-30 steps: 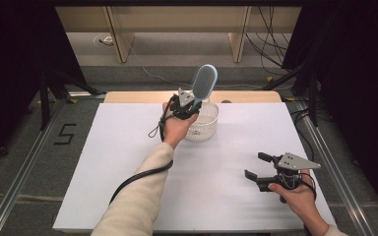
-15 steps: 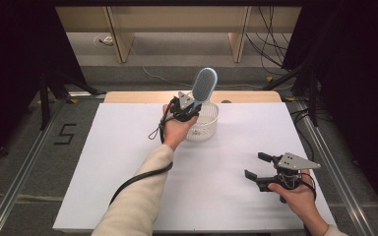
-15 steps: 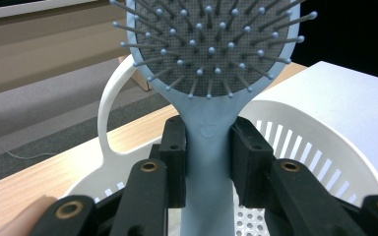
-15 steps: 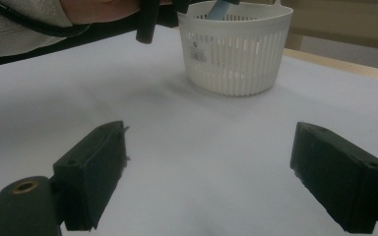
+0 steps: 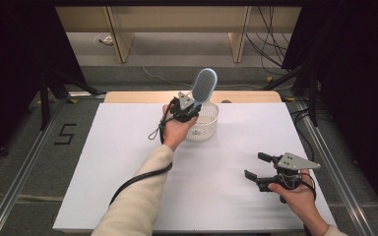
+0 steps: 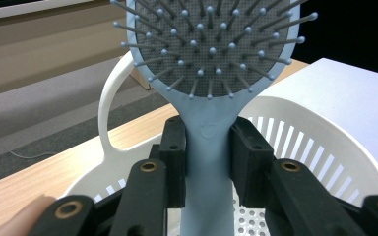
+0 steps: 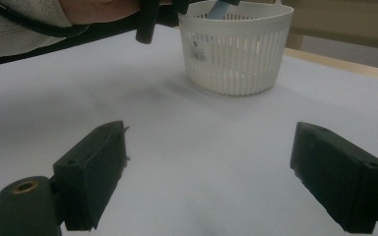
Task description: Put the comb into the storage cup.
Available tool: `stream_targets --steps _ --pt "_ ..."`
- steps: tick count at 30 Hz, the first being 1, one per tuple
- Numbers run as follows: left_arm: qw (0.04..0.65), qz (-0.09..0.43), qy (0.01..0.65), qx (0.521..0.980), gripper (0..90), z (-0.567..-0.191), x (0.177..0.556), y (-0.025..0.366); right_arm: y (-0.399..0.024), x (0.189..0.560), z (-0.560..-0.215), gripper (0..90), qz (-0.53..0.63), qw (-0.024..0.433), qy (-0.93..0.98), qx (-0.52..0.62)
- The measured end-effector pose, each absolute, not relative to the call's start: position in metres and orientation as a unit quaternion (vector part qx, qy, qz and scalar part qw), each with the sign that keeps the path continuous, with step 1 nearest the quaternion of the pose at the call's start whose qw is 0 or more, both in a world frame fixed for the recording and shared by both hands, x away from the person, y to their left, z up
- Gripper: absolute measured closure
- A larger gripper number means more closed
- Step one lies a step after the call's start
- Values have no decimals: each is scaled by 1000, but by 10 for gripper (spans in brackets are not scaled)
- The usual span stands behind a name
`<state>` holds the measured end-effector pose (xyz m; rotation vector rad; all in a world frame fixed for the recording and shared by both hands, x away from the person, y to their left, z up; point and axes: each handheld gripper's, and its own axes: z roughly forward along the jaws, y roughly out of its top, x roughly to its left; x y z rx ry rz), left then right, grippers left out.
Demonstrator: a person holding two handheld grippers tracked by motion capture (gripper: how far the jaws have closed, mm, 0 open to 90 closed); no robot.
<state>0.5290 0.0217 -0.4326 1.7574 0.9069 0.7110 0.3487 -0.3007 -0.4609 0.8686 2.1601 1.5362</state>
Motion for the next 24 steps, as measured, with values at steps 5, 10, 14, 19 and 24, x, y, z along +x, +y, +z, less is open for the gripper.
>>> stream_targets --steps 5,10,14,19,24 --pt "495 293 375 727 693 -432 529 22 -301 349 -461 150 543 176 762 306" --pt "490 290 375 731 683 -431 530 22 -301 349 -461 150 543 176 762 307" --pt "483 276 385 737 444 -429 530 24 -301 348 -460 150 543 176 762 307" --pt "440 288 374 764 152 -432 524 24 -301 348 -461 150 542 176 762 307" --pt "442 289 365 767 120 -428 520 28 -300 348 -461 150 541 176 763 306"
